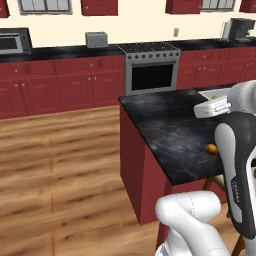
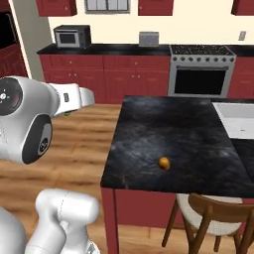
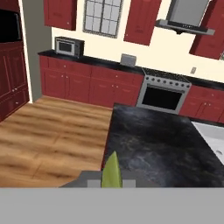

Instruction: Open the fridge, remove the mango, lemon wedge, and chicken drumstick, and place them on any counter.

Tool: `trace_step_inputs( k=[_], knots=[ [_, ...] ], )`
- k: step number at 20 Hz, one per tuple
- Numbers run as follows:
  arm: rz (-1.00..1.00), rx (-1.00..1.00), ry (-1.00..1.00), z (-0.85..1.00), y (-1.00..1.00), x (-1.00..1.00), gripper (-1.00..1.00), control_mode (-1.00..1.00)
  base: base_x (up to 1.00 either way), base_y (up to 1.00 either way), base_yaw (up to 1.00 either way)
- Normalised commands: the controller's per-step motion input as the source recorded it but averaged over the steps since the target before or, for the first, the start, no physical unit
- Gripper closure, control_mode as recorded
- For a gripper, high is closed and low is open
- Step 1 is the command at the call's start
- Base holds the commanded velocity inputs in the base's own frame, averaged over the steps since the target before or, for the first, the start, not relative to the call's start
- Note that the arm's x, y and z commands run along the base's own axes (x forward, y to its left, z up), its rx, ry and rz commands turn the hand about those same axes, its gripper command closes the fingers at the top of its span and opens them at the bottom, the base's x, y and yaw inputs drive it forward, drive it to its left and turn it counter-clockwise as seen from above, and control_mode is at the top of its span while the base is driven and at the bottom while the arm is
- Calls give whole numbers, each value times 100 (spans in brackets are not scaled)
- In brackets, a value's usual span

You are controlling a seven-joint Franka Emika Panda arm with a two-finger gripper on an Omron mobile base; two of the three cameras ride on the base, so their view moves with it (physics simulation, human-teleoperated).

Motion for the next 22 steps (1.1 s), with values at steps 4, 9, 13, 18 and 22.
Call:
trace_step_inputs(
  k=[4,9,13,18,22],
  knots=[
    [0,0,0,0,0,0,100,100,0,-22,-24],
    [0,0,0,0,0,0,100,100,0,-6,-16],
    [0,0,0,0,0,0,100,100,0,0,-4],
    [0,0,0,0,0,0,100,100,2,0,0],
    [0,0,14,-13,0,18,100,-100,4,0,0]
  ],
)
